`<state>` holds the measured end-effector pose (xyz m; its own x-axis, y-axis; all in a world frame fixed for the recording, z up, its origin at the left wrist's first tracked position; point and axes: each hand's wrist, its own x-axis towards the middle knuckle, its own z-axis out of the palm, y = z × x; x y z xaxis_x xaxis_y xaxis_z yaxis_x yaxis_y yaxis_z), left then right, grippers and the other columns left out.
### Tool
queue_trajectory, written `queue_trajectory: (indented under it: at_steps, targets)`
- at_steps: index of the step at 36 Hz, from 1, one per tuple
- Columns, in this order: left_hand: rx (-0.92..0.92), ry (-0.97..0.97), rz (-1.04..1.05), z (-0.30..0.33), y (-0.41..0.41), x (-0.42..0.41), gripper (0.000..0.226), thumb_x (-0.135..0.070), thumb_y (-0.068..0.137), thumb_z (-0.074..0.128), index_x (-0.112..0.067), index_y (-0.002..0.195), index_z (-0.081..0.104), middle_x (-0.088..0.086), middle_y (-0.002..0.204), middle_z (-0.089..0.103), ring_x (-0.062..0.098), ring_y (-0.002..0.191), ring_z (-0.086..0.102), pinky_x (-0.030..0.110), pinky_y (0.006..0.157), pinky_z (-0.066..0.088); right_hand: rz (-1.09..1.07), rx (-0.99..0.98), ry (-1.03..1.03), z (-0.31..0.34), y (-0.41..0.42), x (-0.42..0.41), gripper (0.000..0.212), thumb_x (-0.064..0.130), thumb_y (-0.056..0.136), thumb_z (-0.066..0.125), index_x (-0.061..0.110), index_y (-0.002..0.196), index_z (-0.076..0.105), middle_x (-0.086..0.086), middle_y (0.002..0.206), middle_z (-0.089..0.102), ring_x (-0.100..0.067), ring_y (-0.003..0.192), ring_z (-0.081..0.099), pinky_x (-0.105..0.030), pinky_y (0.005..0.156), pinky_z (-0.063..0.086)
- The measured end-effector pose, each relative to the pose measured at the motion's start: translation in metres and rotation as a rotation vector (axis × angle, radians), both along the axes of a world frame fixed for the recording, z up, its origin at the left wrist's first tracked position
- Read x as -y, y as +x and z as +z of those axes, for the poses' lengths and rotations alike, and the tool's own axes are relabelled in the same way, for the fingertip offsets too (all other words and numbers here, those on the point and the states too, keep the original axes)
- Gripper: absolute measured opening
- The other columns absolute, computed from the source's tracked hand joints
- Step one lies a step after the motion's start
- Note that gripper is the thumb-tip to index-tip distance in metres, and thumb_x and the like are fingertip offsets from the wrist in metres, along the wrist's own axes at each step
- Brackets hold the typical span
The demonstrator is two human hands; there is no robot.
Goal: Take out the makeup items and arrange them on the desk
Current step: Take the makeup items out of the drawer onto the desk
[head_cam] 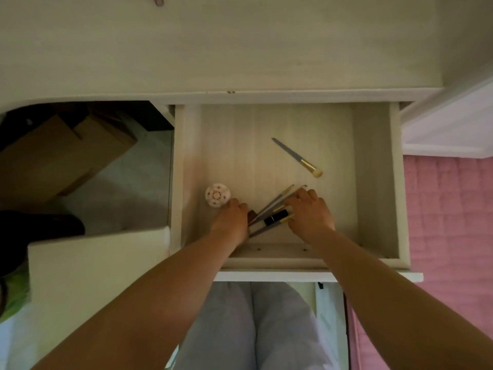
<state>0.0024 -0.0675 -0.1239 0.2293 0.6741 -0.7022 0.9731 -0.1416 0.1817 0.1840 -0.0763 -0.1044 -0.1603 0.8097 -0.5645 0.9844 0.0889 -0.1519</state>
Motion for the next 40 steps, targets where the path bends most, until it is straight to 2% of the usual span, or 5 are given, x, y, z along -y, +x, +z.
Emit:
queue_trajectory:
  at_steps: [13, 18, 22, 29, 40]
  targets:
    - [0.193, 0.050, 0.196, -0.005, 0.008, -0.001, 0.030, -0.015, 0.090, 0.054, -0.006, 0.118, 0.050, 0.012, 0.122, 0.048, 0.026, 0.106, 0.051, 0.030, 0.084, 0.041, 0.395, 0.067, 0.024, -0.007, -0.011, 0.000, 0.037, 0.026, 0.090, 0.051, 0.017, 0.126, 0.053, -0.004, 0.133, 0.046, -0.024, 0.124, 0.038, -0.033, 0.100, 0.032]
    - [0.225, 0.026, 0.270, -0.024, 0.043, 0.000, 0.026, -0.022, 0.094, 0.051, -0.008, 0.115, 0.049, 0.011, 0.118, 0.051, 0.024, 0.100, 0.053, 0.029, 0.078, 0.041, 0.435, 0.108, 0.086, -0.033, 0.022, -0.002, 0.029, 0.027, 0.043, 0.087, 0.019, 0.068, 0.074, 0.000, 0.076, 0.070, -0.018, 0.076, 0.066, -0.025, 0.065, 0.050]
    - [0.219, 0.038, 0.180, -0.023, 0.050, 0.001, 0.028, -0.023, 0.092, 0.054, -0.008, 0.115, 0.047, 0.011, 0.116, 0.050, 0.024, 0.099, 0.051, 0.033, 0.077, 0.044, 0.478, 0.088, 0.132, -0.041, 0.031, 0.003, 0.027, 0.016, 0.037, 0.087, 0.016, 0.058, 0.069, -0.002, 0.063, 0.066, -0.020, 0.062, 0.063, -0.024, 0.054, 0.047]
    - [0.181, 0.076, 0.100, -0.023, 0.057, -0.011, 0.037, -0.029, 0.090, 0.059, -0.006, 0.116, 0.047, 0.013, 0.117, 0.047, 0.026, 0.100, 0.051, 0.034, 0.078, 0.045, 0.390, 0.058, -0.042, -0.033, 0.035, -0.002, 0.034, 0.005, 0.091, 0.043, 0.009, 0.123, 0.054, -0.009, 0.126, 0.053, -0.026, 0.109, 0.051, -0.033, 0.079, 0.044]
    - [0.038, 0.179, -0.012, -0.032, 0.076, -0.013, 0.023, -0.006, 0.096, 0.038, -0.002, 0.116, 0.049, 0.018, 0.119, 0.052, 0.028, 0.104, 0.055, 0.030, 0.072, 0.040, 0.243, 0.110, -0.069, -0.037, 0.030, -0.001, 0.035, 0.014, 0.087, 0.051, 0.010, 0.121, 0.044, -0.011, 0.120, 0.052, -0.025, 0.105, 0.054, -0.031, 0.078, 0.044]
